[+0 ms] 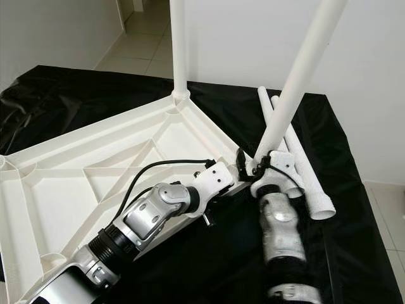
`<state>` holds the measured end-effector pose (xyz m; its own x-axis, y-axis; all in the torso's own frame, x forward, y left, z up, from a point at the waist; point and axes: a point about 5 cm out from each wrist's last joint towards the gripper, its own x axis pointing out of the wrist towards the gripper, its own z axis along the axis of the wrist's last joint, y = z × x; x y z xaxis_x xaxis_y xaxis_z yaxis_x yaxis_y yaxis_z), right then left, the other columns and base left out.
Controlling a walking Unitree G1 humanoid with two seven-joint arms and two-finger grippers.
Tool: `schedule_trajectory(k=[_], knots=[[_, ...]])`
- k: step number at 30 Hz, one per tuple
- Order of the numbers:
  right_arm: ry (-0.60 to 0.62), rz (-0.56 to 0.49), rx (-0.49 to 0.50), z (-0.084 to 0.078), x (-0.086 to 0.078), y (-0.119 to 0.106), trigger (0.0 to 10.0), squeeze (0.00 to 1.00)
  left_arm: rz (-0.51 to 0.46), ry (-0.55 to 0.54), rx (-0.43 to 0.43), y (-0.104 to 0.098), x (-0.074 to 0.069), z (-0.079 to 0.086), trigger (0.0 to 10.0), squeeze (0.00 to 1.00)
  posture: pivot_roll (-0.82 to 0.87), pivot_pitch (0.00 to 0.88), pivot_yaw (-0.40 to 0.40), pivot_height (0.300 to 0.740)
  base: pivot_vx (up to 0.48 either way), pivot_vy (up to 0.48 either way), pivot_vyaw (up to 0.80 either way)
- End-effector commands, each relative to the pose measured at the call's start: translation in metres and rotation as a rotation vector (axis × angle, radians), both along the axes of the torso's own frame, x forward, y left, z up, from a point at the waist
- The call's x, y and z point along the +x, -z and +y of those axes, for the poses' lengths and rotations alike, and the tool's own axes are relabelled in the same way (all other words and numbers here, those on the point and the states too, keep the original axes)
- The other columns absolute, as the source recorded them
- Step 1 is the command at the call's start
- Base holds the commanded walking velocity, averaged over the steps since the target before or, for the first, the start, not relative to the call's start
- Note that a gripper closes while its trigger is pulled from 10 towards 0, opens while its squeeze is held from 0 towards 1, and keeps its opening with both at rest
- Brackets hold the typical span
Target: Building children table
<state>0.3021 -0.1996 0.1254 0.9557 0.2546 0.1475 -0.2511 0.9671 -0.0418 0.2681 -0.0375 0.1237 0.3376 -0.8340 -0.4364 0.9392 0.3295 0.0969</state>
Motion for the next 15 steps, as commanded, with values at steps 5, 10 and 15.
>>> schedule_trajectory(k=[5,10,15], knots=[[-0.16,0.039,-0.039,-0.017,-0.001,0.001,10.0,0.0,0.133,0.131,0.055,0.023,-0.019,-0.006,10.0,0.0,-0.08,0.0,0.023,0.74,0.0,0.0,0.0],[-0.17,0.092,-0.067,-0.032,0.002,0.006,10.0,0.0,0.132,0.135,0.057,0.022,-0.019,-0.005,10.0,0.0,-0.08,0.0,0.024,0.74,0.0,0.0,0.0],[-0.17,0.123,-0.08,-0.038,0.003,0.011,10.0,0.0,0.133,0.132,0.057,0.022,-0.019,-0.005,10.0,0.0,-0.07,0.0,0.023,0.74,0.0,0.0,0.0]])
